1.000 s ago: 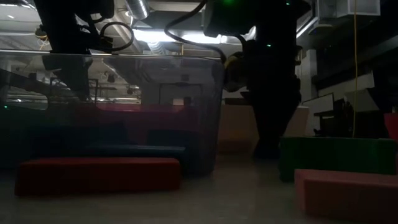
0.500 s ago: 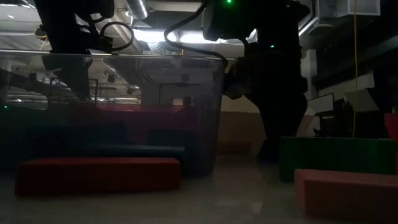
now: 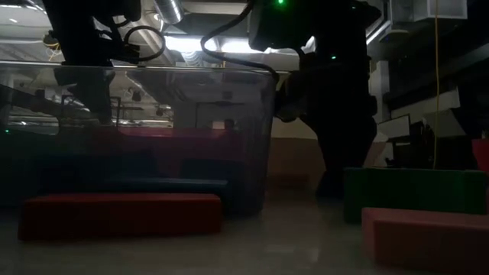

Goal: Sort blocks
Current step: Put the blue block into the black bin

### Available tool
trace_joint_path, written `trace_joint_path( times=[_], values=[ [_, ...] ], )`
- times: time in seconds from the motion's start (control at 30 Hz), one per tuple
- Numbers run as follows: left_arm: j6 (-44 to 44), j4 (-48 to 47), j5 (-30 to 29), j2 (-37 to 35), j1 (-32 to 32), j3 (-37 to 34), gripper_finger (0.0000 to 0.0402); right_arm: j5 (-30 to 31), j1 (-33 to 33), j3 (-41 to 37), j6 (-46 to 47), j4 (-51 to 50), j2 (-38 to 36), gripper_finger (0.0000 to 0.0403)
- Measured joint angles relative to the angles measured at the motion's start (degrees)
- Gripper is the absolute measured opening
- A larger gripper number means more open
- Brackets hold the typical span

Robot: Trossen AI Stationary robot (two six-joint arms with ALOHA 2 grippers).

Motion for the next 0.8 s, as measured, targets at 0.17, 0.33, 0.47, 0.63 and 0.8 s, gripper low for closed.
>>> trace_joint_path(
  times=[0.17, 0.33, 0.47, 0.63, 0.8],
  values=[
    [0.0, 0.0, 0.0, 0.0, 0.0, 0.0, 0.0175, -0.02, 0.01, 0.03, 2.68, 0.78, 0.29, 0.0158],
    [1.25, -0.04, 0.01, -0.01, 0.0, 0.0, 0.0175, -1.24, 0.01, 1.32, 3.18, 0.03, 0.29, 0.0127],
    [2.31, -0.02, 0.0, -0.02, 0.0, 0.0, 0.0175, -1.47, 0.01, 4.74, 3.11, -1.2, 0.29, 0.0127],
    [2.22, 0.0, 0.0, -0.02, 0.0, 0.0, 0.0175, -0.76, 0.01, 9.7, 3.06, -5.97, 0.29, 0.015],
    [2.6, -0.02, 0.0, -0.02, 0.0, 0.0, 0.0175, 0.02, 0.01, 15.98, 3.04, -10.69, 0.29, 0.0142]
  ],
)
